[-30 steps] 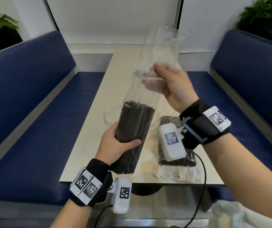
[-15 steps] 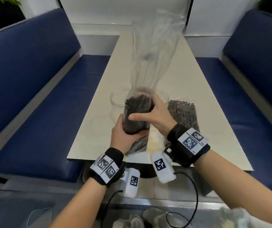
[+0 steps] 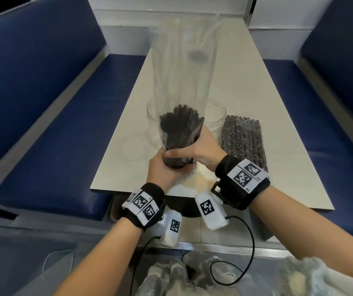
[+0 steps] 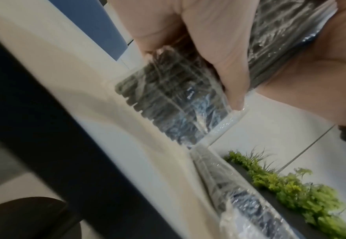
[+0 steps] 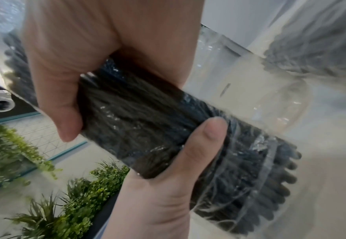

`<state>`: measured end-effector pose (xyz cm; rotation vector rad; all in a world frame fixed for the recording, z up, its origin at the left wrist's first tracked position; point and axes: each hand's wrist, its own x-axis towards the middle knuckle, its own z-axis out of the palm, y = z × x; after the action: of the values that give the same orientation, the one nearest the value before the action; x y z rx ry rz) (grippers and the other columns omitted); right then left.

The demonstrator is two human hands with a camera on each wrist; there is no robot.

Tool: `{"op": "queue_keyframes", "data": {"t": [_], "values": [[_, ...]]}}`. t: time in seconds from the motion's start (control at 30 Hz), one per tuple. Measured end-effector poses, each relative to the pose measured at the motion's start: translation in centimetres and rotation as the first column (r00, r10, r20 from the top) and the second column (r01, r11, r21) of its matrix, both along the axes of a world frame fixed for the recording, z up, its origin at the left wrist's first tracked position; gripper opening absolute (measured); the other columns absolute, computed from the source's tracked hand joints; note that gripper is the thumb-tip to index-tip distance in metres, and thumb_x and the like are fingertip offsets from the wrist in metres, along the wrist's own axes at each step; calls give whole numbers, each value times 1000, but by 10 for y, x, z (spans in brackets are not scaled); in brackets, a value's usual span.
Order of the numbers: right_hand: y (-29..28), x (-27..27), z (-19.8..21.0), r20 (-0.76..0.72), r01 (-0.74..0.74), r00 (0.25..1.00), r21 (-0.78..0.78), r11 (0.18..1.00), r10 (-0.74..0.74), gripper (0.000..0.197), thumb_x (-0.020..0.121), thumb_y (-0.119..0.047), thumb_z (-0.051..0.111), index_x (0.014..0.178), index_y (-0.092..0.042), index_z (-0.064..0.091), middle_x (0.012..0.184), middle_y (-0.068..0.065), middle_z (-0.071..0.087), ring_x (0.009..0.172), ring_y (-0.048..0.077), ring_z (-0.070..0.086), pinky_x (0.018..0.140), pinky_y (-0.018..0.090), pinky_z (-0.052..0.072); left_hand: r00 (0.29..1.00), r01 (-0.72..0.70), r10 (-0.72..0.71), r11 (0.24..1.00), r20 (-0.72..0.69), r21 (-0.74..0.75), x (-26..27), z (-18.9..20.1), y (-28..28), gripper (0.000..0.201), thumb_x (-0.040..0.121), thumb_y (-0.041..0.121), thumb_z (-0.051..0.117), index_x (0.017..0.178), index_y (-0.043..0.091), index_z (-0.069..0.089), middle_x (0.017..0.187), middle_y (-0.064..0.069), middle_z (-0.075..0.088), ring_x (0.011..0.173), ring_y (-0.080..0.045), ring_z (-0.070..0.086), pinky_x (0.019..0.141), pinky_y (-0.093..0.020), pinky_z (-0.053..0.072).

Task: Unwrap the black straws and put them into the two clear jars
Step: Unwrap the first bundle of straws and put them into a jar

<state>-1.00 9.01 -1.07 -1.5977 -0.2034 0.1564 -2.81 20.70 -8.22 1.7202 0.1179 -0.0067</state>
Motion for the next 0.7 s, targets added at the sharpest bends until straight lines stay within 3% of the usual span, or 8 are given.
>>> {"op": "queue_keyframes", "data": {"t": [0.1, 0.17, 0.23, 0.33, 0.43, 0.53, 0.63, 0.7], "values": [[0, 5, 2, 22, -20, 1000, -29, 999, 21, 61, 56, 10, 80, 112, 3, 56, 96, -2, 65, 88, 2, 62, 85, 18, 52, 999, 18, -18, 1000, 30, 17, 8, 1, -1, 53, 61, -6, 81, 108, 0, 59, 87, 5, 65, 79, 0, 65, 71, -17, 50], [-1, 5, -8, 5, -19, 1000, -67, 998, 19, 57, 57, 11, 80, 108, 6, 58, 93, 0, 66, 82, -2, 63, 81, 16, 53, 1000, 13, -13, 1000, -7, 21, 10, -8, 0, 48, 61, -4, 82, 103, 2, 62, 88, 1, 69, 85, -7, 69, 73, -19, 54], [-1, 2, -21, -26, -33, 999, -115, 993, 30, 53, 58, 11, 79, 106, 7, 58, 96, 9, 68, 88, 8, 65, 82, 24, 55, 999, 38, -35, 995, -37, 94, 8, -19, 0, 52, 60, 7, 85, 107, 7, 64, 94, 1, 69, 93, -16, 68, 81, -27, 55], [1, 3, -28, -33, -55, 998, -142, 988, 50, 53, 60, 10, 78, 108, 5, 58, 103, 11, 66, 102, 23, 63, 90, 35, 53, 994, 88, -72, 976, -86, 200, 6, -23, 3, 52, 58, 24, 87, 104, 17, 64, 96, 6, 68, 94, -12, 65, 84, -25, 52], [0, 7, -25, -23, -48, 999, -106, 993, 46, 56, 61, 9, 78, 113, 4, 56, 106, 10, 65, 101, 19, 61, 91, 29, 51, 967, 229, -189, 936, -169, 268, 6, 0, 17, 51, 62, 23, 86, 105, 21, 59, 97, 6, 65, 93, -9, 61, 86, -26, 48], [-1, 7, -26, -29, -58, 998, -95, 994, 56, 56, 61, 11, 77, 112, 5, 55, 107, 12, 65, 95, 14, 62, 86, 22, 52, 933, 351, -286, 863, -220, 365, 5, 29, 45, 50, 76, 13, 74, 121, 18, 53, 122, -2, 61, 103, -18, 58, 90, -28, 45], [0, 6, -26, -31, -72, 997, -75, 995, 70, 62, 56, 2, 79, 113, 4, 55, 108, 12, 66, 101, 19, 63, 90, 31, 53, 937, 349, -335, 914, -100, 207, 0, 59, 60, 47, 79, 4, 67, 118, 24, 49, 123, 2, 60, 106, -14, 59, 86, -16, 47], [2, 7, -25, -26, -89, 996, -58, 994, 88, 64, 55, -5, 76, 115, 3, 55, 104, 6, 67, 101, 16, 63, 90, 30, 53, 926, 376, -377, 926, 38, 31, -3, 75, 52, 70, 63, 26, 80, 125, 21, 47, 120, 8, 61, 112, -6, 58, 90, -11, 47]]}}
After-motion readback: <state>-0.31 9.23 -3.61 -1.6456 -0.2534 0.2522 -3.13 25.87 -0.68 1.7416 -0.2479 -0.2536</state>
